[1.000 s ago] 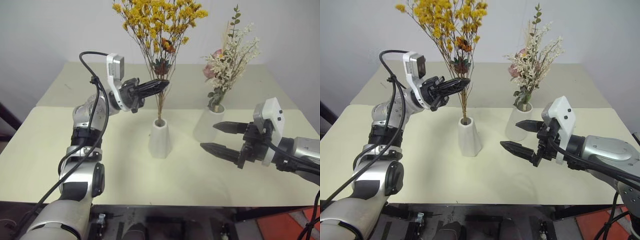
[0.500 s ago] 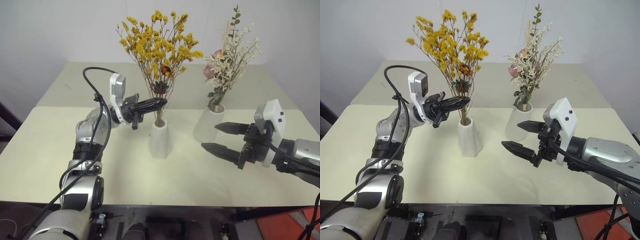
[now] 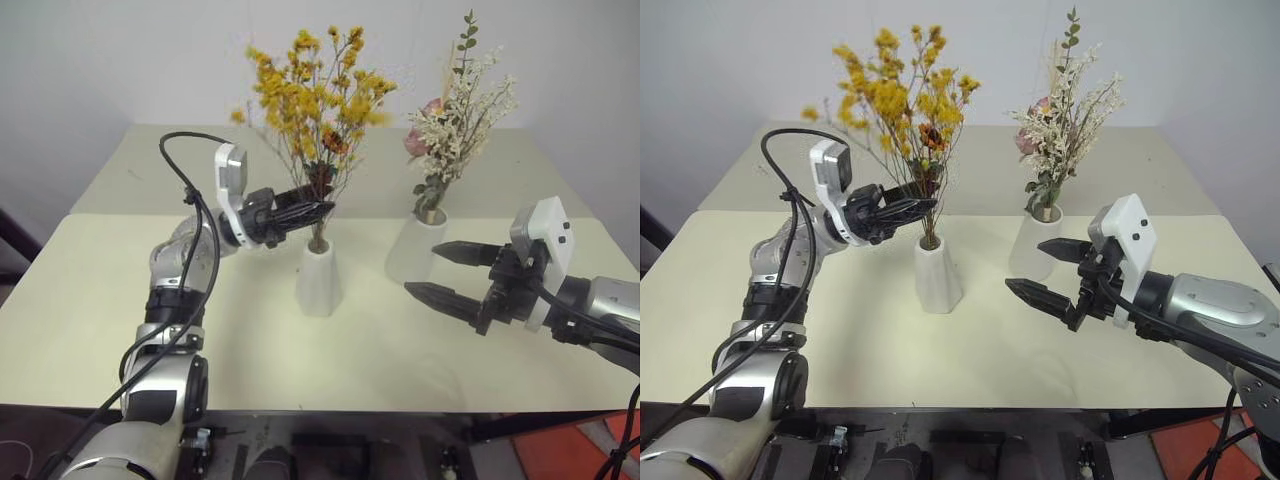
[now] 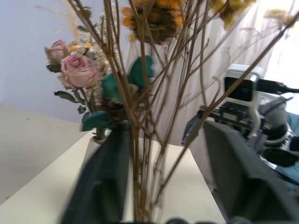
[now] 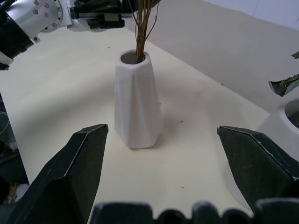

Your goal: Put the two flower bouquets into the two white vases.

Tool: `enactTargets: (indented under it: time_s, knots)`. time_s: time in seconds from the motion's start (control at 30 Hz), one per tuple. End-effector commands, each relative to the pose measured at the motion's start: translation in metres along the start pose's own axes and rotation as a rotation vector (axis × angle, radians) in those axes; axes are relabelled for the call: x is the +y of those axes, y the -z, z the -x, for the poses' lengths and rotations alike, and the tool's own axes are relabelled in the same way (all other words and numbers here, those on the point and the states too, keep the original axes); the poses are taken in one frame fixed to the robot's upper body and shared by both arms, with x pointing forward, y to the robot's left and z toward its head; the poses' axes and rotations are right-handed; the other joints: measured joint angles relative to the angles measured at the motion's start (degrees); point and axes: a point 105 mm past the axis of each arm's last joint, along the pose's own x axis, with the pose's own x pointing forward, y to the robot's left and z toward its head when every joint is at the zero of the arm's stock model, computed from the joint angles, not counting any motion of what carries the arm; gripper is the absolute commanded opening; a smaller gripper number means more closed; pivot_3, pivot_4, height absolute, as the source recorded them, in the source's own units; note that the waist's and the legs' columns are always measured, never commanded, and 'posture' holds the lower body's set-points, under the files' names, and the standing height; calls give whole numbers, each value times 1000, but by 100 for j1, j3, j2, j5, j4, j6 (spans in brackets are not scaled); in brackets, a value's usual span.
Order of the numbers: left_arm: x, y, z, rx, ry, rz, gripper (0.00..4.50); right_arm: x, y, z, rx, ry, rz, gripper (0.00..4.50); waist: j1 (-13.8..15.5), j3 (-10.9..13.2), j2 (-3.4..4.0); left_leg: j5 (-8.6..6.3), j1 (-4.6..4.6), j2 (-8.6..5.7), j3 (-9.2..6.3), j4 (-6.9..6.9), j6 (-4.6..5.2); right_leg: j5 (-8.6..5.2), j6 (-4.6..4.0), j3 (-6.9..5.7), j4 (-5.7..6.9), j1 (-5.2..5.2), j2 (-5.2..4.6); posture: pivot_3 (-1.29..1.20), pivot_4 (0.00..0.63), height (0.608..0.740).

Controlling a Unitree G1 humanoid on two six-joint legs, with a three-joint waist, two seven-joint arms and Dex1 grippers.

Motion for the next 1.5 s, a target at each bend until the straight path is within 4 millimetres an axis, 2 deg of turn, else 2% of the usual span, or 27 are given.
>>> enactTargets:
  time_s: [0.03,0.1,0.13,0.27,0.47,0.53,0.6,0.73,0.93,1.1,1.3,1.4,1.5]
  knots:
    - [-10,-10,1,-5,44,-31,3847,-1,-7,2,-36,8,32,4500,4,0,0,0,0,0,0,0,0,0,0,0,-1,1,0,0,150,740]
    - [-14,-11,6,1,54,-22,4432,-1,-6,2,-34,8,32,4500,4,0,0,0,0,0,-2,1,0,0,0,0,-1,1,0,0,150,740]
    - [-15,-10,9,12,54,-11,4473,-1,-5,1,-33,8,32,4500,4,0,0,0,-1,0,-3,1,0,0,0,0,-1,1,0,0,150,740]
    - [-12,8,15,182,4,-15,4473,-2,-4,1,-35,10,30,4500,2,0,0,0,1,0,-3,-1,1,0,0,1,0,1,0,0,150,740]
    - [-11,6,2,291,5,-77,4473,-3,-3,-2,-41,13,29,4500,28,0,0,0,0,-1,-2,3,1,0,0,0,-3,3,0,0,150,740]
    - [-4,10,-1,351,-41,-117,4473,-4,-3,-3,-43,13,29,4500,23,0,0,-1,-2,-1,-2,2,2,0,0,0,-1,3,0,0,150,740]
    - [-1,9,-4,354,-51,-128,4473,-4,-3,-3,-44,14,30,4500,18,0,0,-1,-1,-1,-1,1,3,0,0,0,-2,2,0,0,150,740]
    - [-3,-8,-5,315,-42,-139,4473,-4,-2,-3,-42,18,29,4500,12,0,0,-2,-1,0,-2,2,3,0,0,0,-2,2,0,0,150,740]
    - [-3,-10,17,400,-67,-153,4473,-3,-2,-2,-42,22,30,4500,-15,0,1,-2,6,4,-2,-2,3,0,0,3,-1,1,4,0,150,740]
    - [-24,-25,39,426,-28,-137,4473,-2,-3,1,-42,24,33,4500,-18,0,1,-2,1,5,-5,-1,4,0,0,2,2,1,4,0,150,740]
    - [-41,-51,85,506,-192,-218,4473,-2,-6,9,-37,30,40,4500,-21,0,1,-4,3,13,-12,-5,6,0,0,6,-2,-5,7,0,150,740]
    - [-56,-68,93,484,-238,-247,4473,-4,-9,19,-36,41,42,4500,6,0,1,-4,5,16,-13,-4,7,-1,0,6,-5,-3,8,0,150,740]
    - [-73,-73,95,487,-253,-243,4473,-10,-12,35,-35,61,36,4500,35,0,1,-5,5,17,-13,-3,9,-1,0,4,-10,5,7,0,150,740]
